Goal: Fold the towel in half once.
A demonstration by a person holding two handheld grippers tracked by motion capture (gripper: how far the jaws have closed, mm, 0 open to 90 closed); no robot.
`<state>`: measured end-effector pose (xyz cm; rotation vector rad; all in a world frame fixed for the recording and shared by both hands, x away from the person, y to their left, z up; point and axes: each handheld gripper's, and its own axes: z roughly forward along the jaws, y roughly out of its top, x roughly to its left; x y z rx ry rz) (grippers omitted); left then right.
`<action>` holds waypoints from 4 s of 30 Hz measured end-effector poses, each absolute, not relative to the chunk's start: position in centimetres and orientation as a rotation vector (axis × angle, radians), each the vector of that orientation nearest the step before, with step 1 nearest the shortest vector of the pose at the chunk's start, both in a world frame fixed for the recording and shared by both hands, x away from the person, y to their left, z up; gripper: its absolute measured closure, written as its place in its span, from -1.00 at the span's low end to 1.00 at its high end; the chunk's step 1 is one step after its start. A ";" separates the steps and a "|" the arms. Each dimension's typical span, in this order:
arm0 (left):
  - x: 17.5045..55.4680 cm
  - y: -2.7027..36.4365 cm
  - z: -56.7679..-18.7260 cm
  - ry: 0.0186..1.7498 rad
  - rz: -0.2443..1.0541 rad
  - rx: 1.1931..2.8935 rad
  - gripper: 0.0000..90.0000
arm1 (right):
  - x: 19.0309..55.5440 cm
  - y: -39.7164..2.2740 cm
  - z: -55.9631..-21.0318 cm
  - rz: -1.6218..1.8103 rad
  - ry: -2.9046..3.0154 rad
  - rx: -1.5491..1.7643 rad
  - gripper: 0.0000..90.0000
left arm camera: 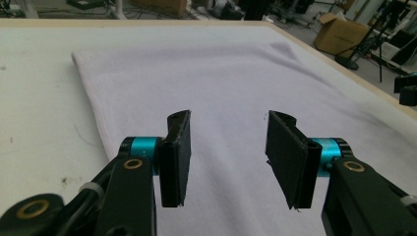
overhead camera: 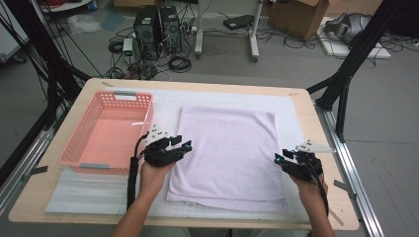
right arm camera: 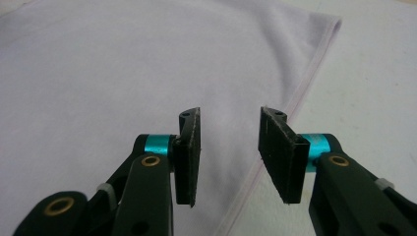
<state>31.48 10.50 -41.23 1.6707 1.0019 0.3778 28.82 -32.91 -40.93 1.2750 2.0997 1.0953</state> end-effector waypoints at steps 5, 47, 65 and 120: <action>29.9 10.6 -41.2 0.993 0.379 1.696 0.17 | 26.9 -33.3 -40.8 1.124 2.112 1.251 0.36; 22.6 13.3 -45.1 1.004 0.283 1.935 0.93 | 18.6 -35.3 -42.5 1.112 2.114 1.300 0.37; 21.9 14.4 -44.2 0.984 0.242 1.830 0.95 | 19.4 -33.2 -44.1 0.995 2.300 1.281 0.90; 29.7 11.6 -42.9 1.050 0.372 1.800 0.38 | 19.2 -34.9 -42.0 1.076 2.071 1.303 0.42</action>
